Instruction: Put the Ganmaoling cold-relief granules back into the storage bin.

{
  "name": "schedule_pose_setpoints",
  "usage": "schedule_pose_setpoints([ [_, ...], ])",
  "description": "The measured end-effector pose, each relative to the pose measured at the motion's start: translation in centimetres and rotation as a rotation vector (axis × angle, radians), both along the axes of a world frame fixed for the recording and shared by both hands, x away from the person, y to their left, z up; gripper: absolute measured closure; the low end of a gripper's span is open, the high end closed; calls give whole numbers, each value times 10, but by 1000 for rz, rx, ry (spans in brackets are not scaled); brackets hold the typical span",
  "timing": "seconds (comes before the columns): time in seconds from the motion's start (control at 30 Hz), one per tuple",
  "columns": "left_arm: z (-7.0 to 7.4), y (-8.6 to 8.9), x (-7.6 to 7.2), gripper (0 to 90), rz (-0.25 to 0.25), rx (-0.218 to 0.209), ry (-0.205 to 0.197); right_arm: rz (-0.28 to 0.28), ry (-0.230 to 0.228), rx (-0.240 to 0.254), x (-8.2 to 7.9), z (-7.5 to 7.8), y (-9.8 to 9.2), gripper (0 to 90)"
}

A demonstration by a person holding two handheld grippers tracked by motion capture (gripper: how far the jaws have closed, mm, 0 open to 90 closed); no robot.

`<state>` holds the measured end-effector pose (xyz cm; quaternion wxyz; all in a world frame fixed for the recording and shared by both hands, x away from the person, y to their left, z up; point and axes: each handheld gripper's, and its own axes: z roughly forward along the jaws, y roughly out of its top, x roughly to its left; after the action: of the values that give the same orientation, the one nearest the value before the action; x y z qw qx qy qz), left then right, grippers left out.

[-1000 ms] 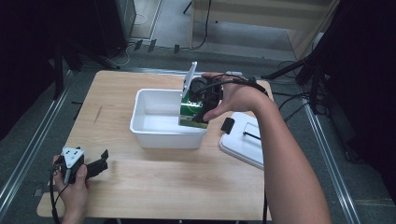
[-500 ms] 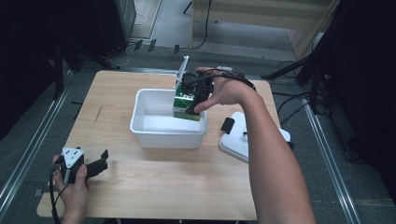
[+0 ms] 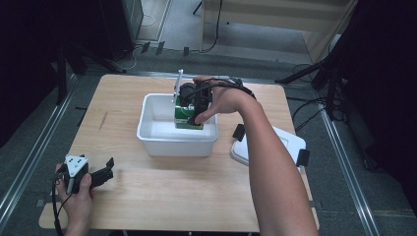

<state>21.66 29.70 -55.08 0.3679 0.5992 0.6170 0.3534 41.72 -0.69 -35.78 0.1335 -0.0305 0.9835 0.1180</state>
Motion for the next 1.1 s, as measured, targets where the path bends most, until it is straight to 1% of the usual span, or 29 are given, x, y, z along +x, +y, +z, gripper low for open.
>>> schedule_pose_setpoints([
  [0.07, 0, 0, 0, 63, 0, 0, -1, -11, 17, -3, 1, -5, 2, 163],
  [0.1, 0, 0, 0, 63, 0, -1, -1, 7, 11, 3, 3, -8, 2, 163],
  [0.13, 0, 0, 0, 63, 0, -1, -1, -2, 16, 1, 5, -13, 3, 162],
  [0.17, 0, 0, 0, 63, 0, -1, -1, -23, 20, -4, 5, -15, 3, 162],
  [0.2, 0, 0, 0, 63, 0, -2, -2, -8, 13, 0, 8, -19, 4, 162],
  [0.23, 0, 0, 0, 64, 0, -1, -1, -29, 18, -5, 9, -22, 4, 162],
  [0.27, 0, 0, 0, 64, 0, -2, -1, -37, 21, -6, 10, -25, 4, 162],
  [0.3, 0, 0, 0, 63, 0, -2, -1, -25, 22, 0, 12, -28, 4, 162],
  [0.4, 0, 0, 0, 63, -2, -3, -1, -56, 34, -2, 14, -37, 3, 161],
  [0.47, 0, 0, 0, 64, -2, -2, -2, -51, 37, 0, 18, -43, 2, 160],
  [0.5, 0, 0, 0, 63, -1, -2, -2, -68, 39, 1, 18, -45, 2, 160],
  [0.53, 0, 0, 0, 63, -2, -2, -1, -73, 41, 3, 18, -48, 2, 160],
  [0.57, 0, 0, 0, 63, 0, -3, -3, -95, 48, 0, 17, -49, 2, 158],
  [0.63, 0, 0, 0, 63, 0, -2, -3, -91, 38, 2, 19, -53, 2, 158],
  [0.67, 0, 0, 0, 64, 1, -3, -3, -100, 36, -1, 19, -55, 2, 158],
  [0.7, 0, 0, 0, 63, 1, -4, -3, -100, 41, -1, 20, -58, 2, 158],
  [0.77, 0, 0, 0, 63, 1, -4, -3, -106, 45, -7, 21, -62, 2, 156],
  [0.87, 0, 0, 0, 63, 1, -6, -4, -105, 40, -13, 23, -68, 1, 155],
  [0.93, 0, 0, 0, 64, -1, -4, -1, -122, 42, -14, 24, -71, 1, 154],
  [1.1, 0, 0, 0, 64, -1, -3, -2, -141, 43, -56, 23, -80, -1, 153],
])
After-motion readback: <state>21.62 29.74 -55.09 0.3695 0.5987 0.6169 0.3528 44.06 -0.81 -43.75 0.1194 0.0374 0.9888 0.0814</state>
